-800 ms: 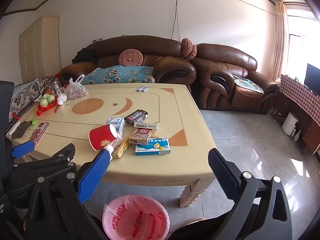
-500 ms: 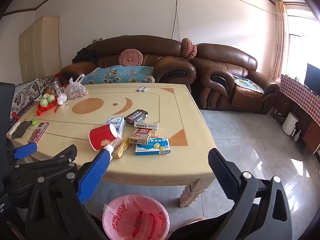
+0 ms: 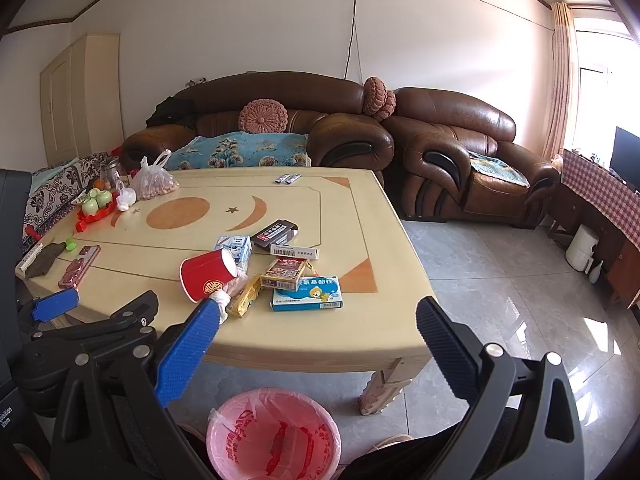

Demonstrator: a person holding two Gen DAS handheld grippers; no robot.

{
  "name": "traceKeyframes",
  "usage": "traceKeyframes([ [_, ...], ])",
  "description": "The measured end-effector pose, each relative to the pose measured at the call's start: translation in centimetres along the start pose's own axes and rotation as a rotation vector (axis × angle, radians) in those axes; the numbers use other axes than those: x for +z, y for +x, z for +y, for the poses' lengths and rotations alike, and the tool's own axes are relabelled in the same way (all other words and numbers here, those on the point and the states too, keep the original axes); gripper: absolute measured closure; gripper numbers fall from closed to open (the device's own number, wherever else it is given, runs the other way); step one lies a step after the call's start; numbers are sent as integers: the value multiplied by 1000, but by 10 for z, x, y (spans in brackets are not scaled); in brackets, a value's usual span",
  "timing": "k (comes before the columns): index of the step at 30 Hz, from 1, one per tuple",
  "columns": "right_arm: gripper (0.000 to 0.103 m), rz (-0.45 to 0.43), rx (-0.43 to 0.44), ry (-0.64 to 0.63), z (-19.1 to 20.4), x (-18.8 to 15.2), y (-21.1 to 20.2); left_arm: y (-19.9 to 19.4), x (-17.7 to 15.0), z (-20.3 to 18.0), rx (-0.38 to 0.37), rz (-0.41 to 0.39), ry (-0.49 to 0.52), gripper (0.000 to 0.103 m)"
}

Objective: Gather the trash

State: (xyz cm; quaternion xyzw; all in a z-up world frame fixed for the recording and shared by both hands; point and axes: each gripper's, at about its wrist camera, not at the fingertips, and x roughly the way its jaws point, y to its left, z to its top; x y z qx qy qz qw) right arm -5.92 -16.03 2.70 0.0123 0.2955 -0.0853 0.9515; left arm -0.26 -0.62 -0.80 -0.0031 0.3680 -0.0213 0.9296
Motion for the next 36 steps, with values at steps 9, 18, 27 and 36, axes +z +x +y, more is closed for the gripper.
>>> traceKeyframes([
  [9, 7, 0, 2, 1, 1, 1, -2, 0, 4, 3, 0, -2, -3, 6],
  [18, 7, -1, 4, 4, 2, 3, -4, -2, 4, -3, -2, -5, -4, 6],
  [27, 7, -2, 6, 5, 3, 5, -7, -3, 7, 8, -3, -2, -6, 6],
  [36, 7, -3, 6, 5, 3, 6, -7, -3, 7, 7, -2, -4, -5, 6],
])
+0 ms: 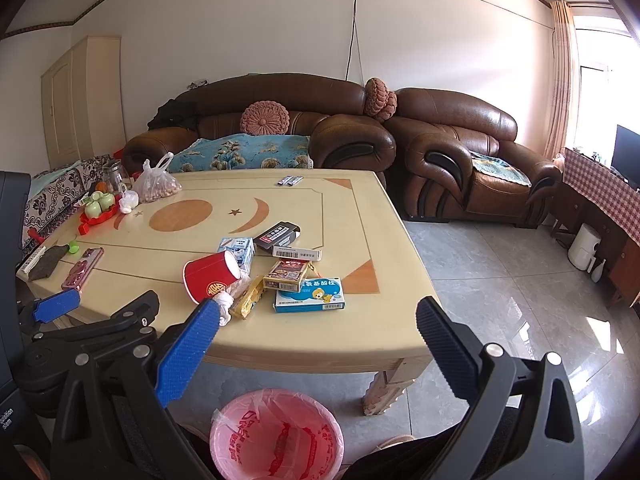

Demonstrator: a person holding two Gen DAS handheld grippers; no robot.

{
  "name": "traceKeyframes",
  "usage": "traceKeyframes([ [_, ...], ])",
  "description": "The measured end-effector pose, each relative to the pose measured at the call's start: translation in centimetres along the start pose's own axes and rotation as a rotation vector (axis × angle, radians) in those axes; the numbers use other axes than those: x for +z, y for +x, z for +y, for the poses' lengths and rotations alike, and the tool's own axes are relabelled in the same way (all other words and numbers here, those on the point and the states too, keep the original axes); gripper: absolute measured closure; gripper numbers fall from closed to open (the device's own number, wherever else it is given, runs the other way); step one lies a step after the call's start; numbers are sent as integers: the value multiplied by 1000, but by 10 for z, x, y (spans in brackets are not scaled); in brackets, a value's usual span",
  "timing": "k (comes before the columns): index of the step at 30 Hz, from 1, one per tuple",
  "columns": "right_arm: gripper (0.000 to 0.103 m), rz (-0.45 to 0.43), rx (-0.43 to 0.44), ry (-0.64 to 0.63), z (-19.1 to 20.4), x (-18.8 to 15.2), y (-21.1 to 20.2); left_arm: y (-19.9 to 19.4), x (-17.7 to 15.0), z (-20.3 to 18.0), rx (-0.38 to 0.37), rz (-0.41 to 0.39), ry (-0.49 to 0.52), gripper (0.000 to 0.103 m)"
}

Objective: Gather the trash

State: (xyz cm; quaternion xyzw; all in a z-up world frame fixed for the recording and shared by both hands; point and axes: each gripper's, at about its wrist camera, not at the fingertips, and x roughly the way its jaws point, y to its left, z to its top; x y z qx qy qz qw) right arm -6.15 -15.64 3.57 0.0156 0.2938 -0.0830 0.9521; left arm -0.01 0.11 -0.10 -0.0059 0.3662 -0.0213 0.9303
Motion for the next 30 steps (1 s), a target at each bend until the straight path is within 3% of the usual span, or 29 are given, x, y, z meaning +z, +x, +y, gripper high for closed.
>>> traceKeyframes([
  [30, 7, 9, 16, 6, 0, 2, -1, 0, 2, 1, -3, 7, 1, 6],
])
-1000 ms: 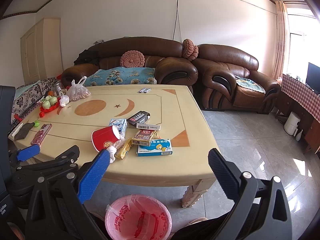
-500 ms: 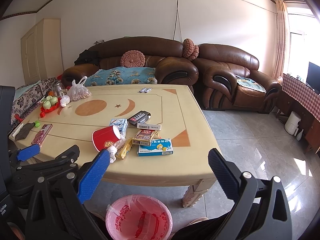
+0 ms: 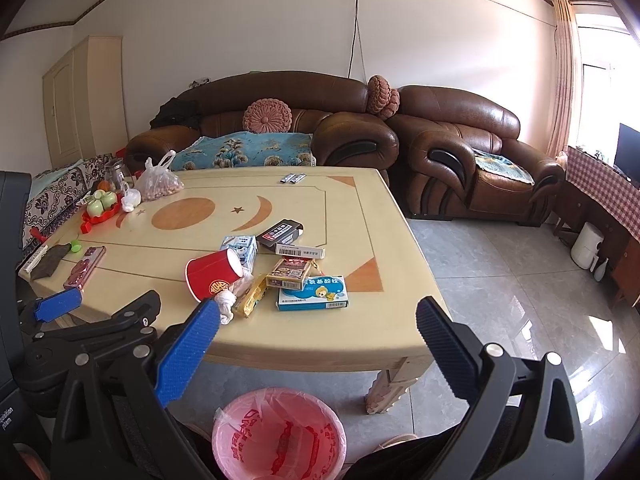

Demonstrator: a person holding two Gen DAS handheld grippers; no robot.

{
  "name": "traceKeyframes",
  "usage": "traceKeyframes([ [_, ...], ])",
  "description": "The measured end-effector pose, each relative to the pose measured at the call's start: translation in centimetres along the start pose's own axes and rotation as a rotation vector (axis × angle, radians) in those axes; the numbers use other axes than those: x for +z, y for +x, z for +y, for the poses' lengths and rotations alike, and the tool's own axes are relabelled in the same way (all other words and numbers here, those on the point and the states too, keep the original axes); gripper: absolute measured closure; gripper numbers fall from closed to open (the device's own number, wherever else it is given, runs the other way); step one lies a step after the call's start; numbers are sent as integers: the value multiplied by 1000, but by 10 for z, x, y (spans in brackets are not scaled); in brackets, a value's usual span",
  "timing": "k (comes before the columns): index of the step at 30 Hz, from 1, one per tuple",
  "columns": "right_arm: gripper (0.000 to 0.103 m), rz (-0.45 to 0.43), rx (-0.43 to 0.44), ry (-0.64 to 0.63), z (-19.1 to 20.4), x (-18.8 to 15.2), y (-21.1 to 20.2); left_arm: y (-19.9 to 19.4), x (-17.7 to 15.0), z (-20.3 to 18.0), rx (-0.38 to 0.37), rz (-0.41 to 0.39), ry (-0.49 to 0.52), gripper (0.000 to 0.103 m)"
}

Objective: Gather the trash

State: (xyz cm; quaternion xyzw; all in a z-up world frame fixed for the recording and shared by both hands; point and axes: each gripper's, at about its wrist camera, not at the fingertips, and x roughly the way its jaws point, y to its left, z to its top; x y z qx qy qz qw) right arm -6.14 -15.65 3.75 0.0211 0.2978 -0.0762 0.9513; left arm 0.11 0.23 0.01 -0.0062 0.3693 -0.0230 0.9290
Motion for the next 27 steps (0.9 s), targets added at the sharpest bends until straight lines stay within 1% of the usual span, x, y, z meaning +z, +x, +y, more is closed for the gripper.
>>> traceKeyframes([
  [6, 7, 19, 11, 0, -4, -2, 12, 7, 3, 10, -19, 29, -12, 6],
  [11, 7, 38, 7, 14, -14, -6, 28, 20, 2, 27, 7, 39, -31, 6],
  [16, 7, 51, 15, 16, -26, -11, 48, 40, 0, 40, 5, 76, -36, 6],
  [23, 7, 51, -1, 9, -39, -12, 77, 65, 3, 41, -69, 100, 27, 6],
  [27, 7, 67, 20, 15, -40, -13, 97, 80, 9, 36, -138, 118, 51, 6],
])
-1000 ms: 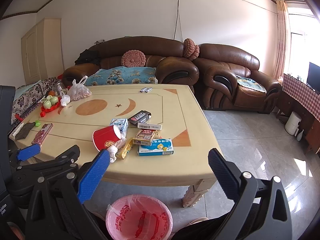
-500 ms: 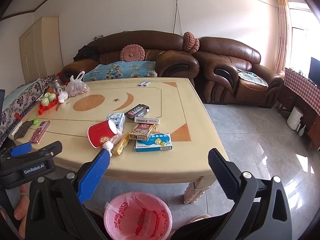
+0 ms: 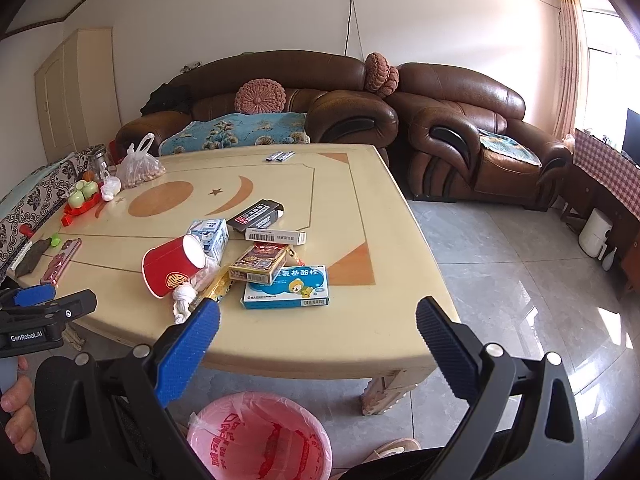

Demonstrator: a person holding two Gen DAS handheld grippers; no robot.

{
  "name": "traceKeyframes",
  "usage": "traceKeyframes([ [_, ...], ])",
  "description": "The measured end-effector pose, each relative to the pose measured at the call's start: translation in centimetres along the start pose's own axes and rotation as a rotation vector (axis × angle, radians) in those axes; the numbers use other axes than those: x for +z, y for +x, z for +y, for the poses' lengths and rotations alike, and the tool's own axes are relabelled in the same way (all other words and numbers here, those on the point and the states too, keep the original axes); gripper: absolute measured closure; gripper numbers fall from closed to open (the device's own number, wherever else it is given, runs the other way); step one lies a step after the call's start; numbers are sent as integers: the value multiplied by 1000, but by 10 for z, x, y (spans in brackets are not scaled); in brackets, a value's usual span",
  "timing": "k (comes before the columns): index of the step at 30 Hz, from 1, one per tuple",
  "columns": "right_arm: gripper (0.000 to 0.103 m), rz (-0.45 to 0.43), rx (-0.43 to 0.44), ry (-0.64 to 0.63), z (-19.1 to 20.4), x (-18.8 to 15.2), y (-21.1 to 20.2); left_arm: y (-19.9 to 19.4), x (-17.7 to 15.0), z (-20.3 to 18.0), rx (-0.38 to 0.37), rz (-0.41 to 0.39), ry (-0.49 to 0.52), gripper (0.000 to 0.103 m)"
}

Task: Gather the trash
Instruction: 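Grasp the red paper cup with the left tool while the right tool grasps the white medicine box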

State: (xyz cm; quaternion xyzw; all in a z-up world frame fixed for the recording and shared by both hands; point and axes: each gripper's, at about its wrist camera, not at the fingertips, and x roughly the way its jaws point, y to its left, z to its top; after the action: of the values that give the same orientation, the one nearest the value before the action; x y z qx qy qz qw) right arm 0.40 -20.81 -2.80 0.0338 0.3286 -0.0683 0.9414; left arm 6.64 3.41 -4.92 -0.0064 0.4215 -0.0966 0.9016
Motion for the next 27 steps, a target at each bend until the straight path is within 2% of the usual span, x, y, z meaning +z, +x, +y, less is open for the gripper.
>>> traceKeyframes([
  [8, 7, 63, 37, -32, 12, 0, 40, 35, 15, 4, -22, 46, -20, 6],
  [12, 7, 99, 108, -42, 14, 11, 61, 53, 21, 7, -18, 74, -23, 6],
  [16, 7, 132, 185, -74, 11, 35, 84, 69, 30, 12, -55, 107, -44, 6],
  [21, 7, 165, 196, -186, 16, 59, 115, 90, 39, 18, -57, 130, -68, 6],
  [27, 7, 187, 226, -320, 23, 71, 148, 118, 42, 29, -104, 171, -123, 6],
])
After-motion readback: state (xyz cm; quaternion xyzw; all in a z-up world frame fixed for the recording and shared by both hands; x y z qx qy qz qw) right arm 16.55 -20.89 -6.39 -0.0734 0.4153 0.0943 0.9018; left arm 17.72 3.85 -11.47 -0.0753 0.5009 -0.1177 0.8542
